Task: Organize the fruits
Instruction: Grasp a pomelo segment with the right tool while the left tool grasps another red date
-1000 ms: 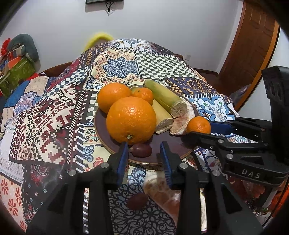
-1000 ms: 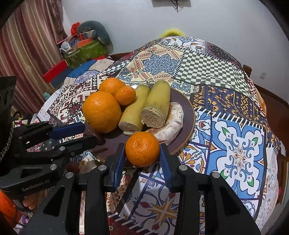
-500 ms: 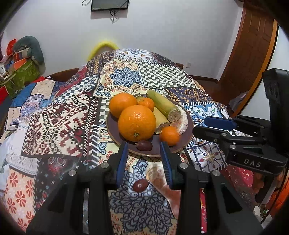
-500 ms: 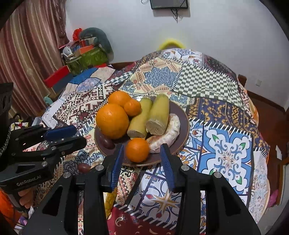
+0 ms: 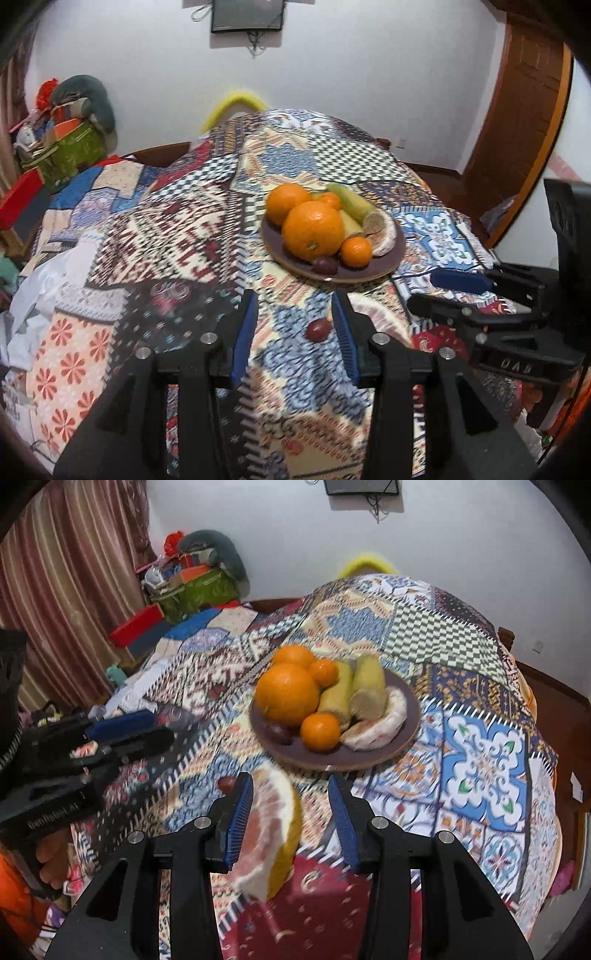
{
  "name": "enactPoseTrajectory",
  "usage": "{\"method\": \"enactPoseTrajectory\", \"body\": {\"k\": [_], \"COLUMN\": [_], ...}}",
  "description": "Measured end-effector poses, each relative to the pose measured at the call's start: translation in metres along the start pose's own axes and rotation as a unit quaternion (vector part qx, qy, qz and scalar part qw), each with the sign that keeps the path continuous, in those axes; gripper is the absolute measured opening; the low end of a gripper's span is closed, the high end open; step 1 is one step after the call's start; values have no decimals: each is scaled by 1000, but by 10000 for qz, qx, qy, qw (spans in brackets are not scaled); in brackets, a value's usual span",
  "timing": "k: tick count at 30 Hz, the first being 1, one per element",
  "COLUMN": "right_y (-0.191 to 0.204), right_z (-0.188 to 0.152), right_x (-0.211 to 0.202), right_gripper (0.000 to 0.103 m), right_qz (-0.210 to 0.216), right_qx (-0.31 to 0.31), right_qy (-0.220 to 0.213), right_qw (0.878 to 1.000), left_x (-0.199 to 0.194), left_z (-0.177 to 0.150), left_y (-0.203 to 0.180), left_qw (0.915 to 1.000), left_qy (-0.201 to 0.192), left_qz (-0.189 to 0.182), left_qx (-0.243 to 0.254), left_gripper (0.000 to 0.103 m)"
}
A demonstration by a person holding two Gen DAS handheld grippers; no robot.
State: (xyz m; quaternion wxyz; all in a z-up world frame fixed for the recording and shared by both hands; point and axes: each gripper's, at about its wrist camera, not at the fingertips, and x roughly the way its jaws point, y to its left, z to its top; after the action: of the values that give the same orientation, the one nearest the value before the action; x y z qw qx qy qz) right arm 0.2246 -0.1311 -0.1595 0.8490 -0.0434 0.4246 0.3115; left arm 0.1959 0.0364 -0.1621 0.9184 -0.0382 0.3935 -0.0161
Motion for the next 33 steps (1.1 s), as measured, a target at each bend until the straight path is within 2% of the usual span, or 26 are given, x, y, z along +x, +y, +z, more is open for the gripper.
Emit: {"method": "enactPoseTrajectory", "body": {"k": [9,12,16,22,28,33], "right_y": [17,22,29,25,24,25], "right_z": [-26,-28,-27,-30,-28,-29], "right_x": [28,33,42,64,66,64], "right_gripper": [40,53,57,58,57,52], "right_qz": [145,31,-155,-269,-202,-277], "right_qx": [77,30,-183,-241,-339,-343], "right_qy": [425,404,451,844,926,780], "right_qw": [9990,9992,9987,9958,9949,9960], "left_x": [0,4,8,14,19,23], "left_z": [-22,-26,-29,-30,-33,-37], "left_y": [15,18,20,20,24,25], "left_qw": [9997,9995,9995,9993,9992,9989], "left_qy": [186,258,289,341,371,438], "left_qz": [184,181,150,130,96,108], "left_qx": [27,-1,-50,-44,-120,-130], "left_gripper": [43,43,43,43,43,43]}}
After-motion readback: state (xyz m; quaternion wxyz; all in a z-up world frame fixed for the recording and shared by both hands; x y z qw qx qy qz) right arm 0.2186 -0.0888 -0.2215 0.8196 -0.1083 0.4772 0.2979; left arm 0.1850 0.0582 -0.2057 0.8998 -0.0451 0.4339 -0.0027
